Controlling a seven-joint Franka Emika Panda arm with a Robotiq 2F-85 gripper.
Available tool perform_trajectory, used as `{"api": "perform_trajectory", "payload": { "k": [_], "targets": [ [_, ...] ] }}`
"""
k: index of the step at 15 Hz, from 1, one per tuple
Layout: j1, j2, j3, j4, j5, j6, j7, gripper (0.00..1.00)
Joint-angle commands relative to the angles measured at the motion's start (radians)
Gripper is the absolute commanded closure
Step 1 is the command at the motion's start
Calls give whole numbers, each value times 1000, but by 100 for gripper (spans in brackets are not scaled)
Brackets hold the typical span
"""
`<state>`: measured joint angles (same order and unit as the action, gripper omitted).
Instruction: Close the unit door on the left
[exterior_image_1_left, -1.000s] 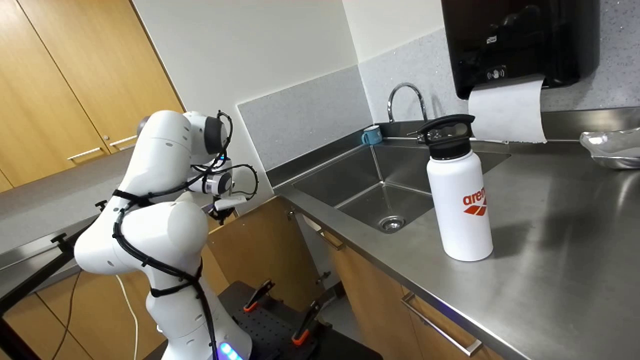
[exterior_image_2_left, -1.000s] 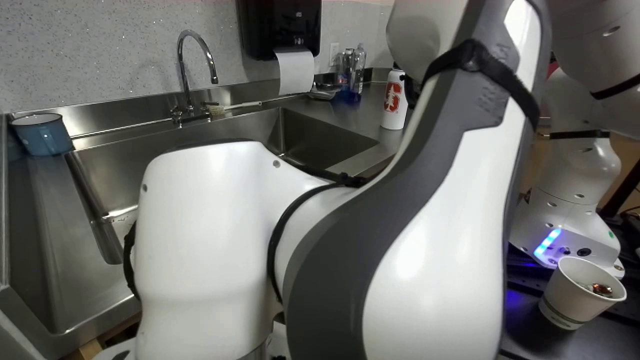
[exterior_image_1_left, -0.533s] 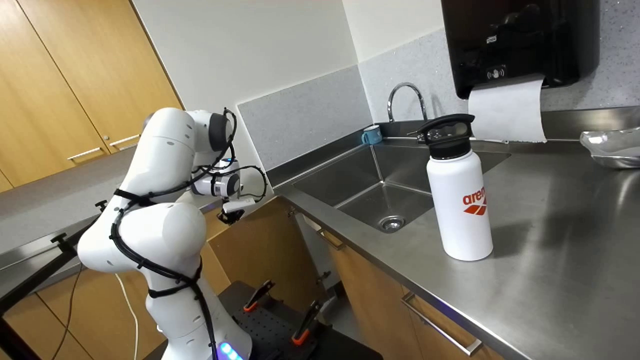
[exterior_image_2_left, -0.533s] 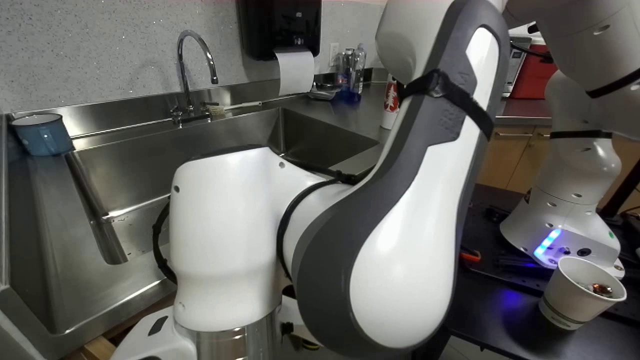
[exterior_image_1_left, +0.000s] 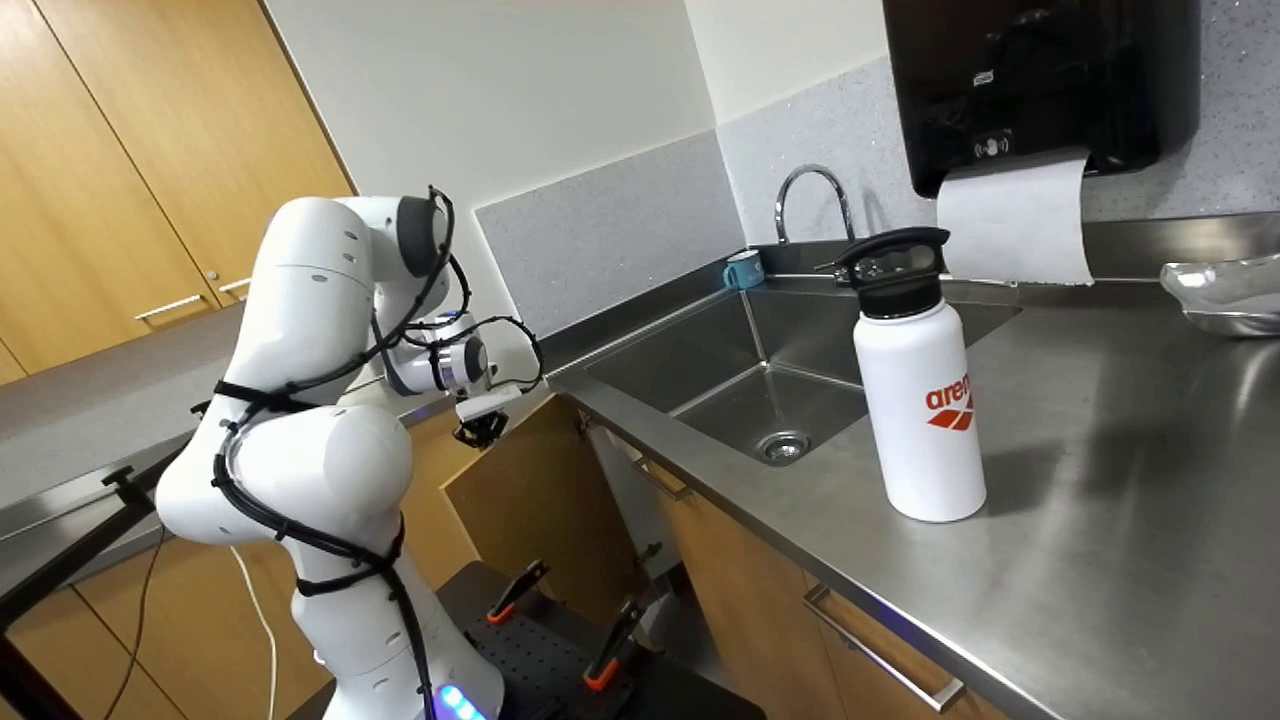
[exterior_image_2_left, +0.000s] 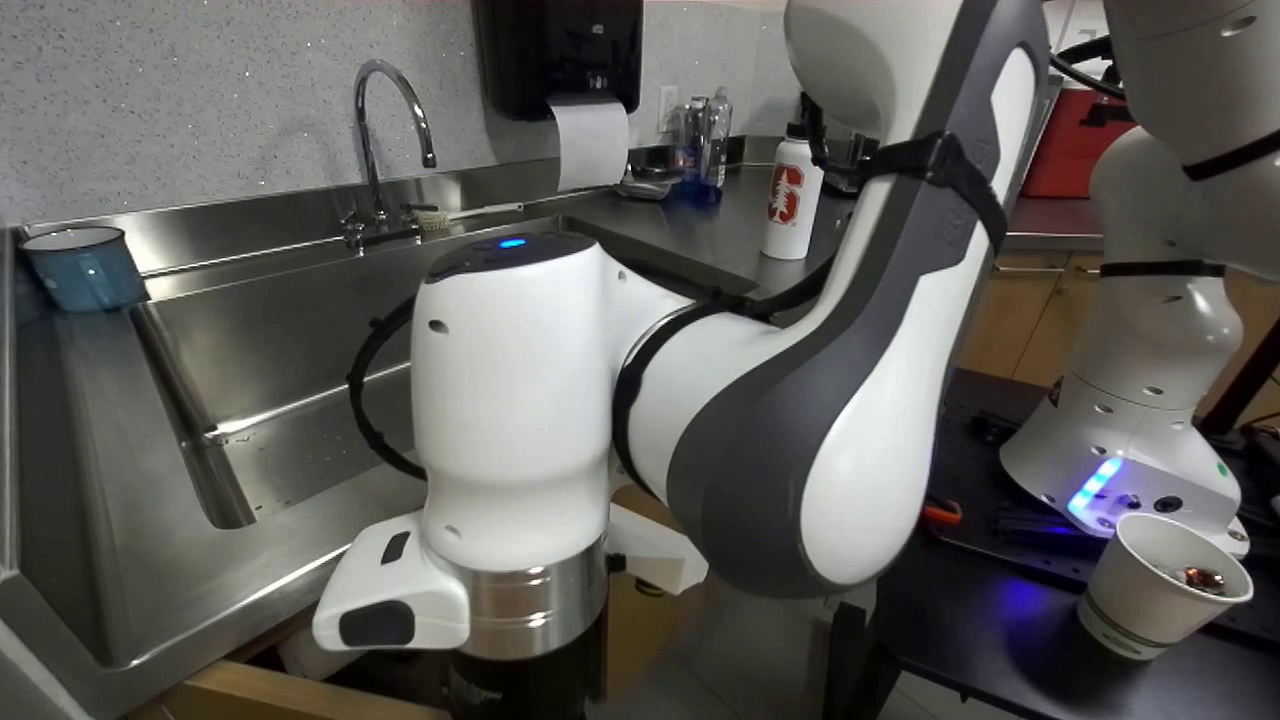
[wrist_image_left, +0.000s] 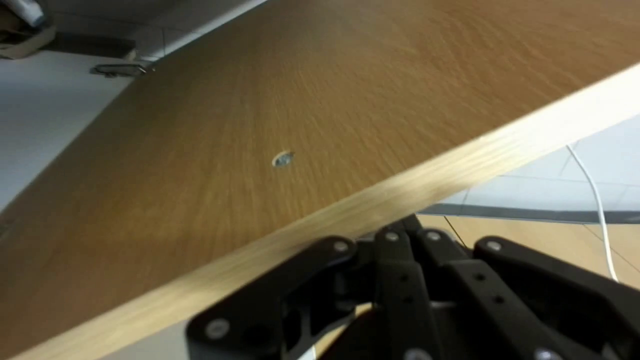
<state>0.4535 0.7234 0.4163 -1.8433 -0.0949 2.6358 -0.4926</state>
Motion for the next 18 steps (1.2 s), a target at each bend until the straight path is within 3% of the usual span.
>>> {"api": "perform_trajectory", "payload": {
  "k": [1,10,18],
  "targets": [
    [6,-129,-79,-136,-96,38,127,100],
    [85,-215,-262,-240,-329,117,397,100],
    [269,-236,-495,-244,-640,68,702,100]
  ]
}}
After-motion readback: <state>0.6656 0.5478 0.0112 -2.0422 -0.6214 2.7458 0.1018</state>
